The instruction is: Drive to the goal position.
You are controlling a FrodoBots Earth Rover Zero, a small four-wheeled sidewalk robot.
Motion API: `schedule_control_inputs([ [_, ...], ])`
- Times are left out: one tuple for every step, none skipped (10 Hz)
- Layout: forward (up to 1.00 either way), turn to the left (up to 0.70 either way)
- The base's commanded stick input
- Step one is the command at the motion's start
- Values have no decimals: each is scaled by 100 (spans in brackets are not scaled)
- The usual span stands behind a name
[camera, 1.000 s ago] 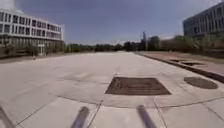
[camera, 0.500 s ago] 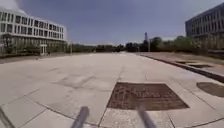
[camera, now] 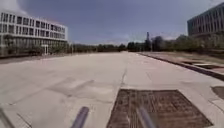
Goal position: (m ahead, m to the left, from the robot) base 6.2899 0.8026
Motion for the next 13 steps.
schedule_control_inputs([
  [70,0],
  [70,0],
  [70,0],
  [70,0],
  [70,0],
  [70,0],
  [70,0],
  [70,0],
  [70,0],
  [70,0],
  [70,0],
  [70,0],
  [70,0],
])
